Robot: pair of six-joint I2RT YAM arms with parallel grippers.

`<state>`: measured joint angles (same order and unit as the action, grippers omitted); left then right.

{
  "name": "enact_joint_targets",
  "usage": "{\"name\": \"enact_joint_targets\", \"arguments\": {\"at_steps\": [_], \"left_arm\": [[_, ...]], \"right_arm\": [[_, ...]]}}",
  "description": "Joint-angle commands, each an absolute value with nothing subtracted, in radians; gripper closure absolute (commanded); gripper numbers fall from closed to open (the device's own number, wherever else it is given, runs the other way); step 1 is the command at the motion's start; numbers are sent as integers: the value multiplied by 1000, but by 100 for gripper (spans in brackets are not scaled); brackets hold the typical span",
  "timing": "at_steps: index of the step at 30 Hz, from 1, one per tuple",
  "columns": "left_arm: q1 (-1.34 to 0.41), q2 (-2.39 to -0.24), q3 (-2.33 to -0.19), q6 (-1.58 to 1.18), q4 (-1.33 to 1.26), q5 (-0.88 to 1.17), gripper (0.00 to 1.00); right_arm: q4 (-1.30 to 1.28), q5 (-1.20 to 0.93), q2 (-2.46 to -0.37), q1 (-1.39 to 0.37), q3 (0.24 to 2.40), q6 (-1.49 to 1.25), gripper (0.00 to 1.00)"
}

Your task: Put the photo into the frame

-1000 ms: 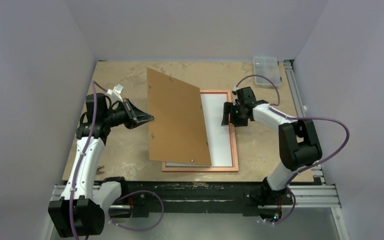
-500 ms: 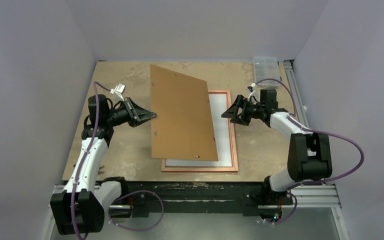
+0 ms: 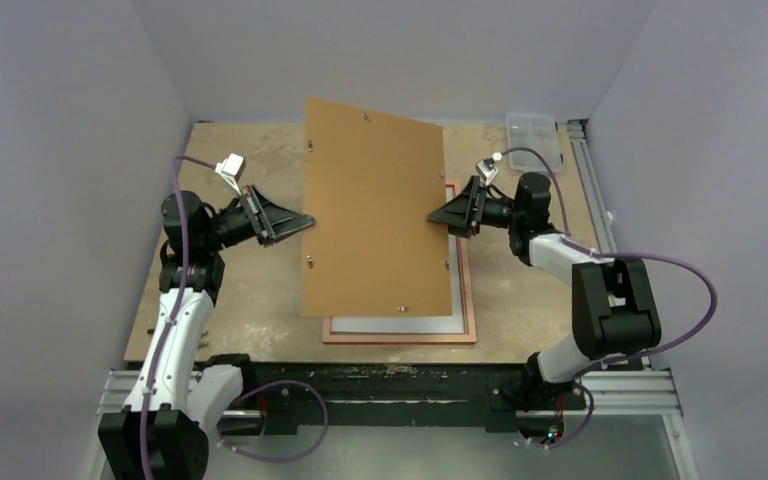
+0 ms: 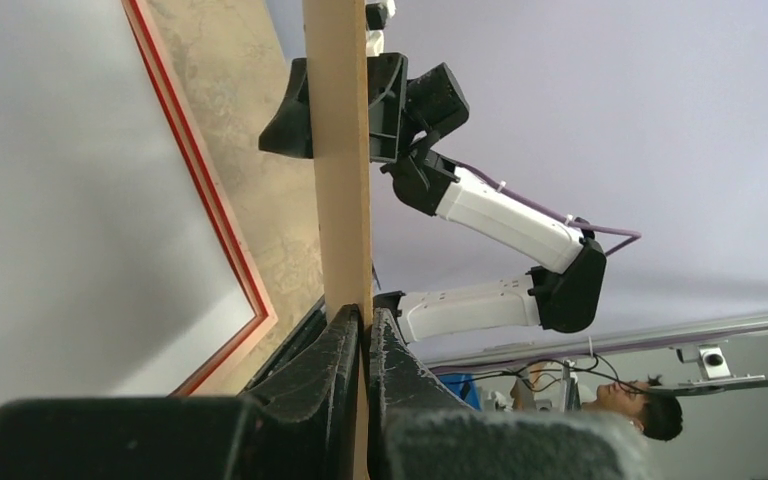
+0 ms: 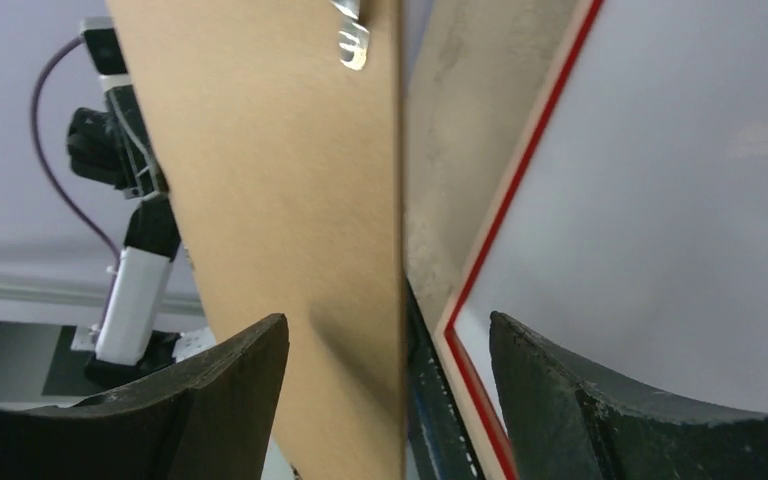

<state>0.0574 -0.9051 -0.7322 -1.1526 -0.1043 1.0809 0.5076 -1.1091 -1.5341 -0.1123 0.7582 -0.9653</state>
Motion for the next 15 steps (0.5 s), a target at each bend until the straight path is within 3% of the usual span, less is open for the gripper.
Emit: {"name": "enact_joint_targets", "arguments": {"at_steps": [1, 4, 8, 11, 15], "left_arm": [[54, -897, -747, -1188, -200, 1114, 100], [54, -903, -736, -1175, -195, 1108, 100], [54, -918, -736, -1130, -150, 1100, 100], [54, -927, -739, -1081, -94, 1086, 100], [54, -942, -738, -1042, -51, 1080, 92]], "right_arm": [[971, -1186, -1544, -130, 735, -1315, 29], [1251, -1182, -1563, -130, 720, -1536, 36], [1663, -1162, -1644, -130, 722, -1853, 56], [1690, -1169, -1656, -130, 733, -1882, 71], [1679, -1178, -1657, -130, 745, -1887, 91]]}}
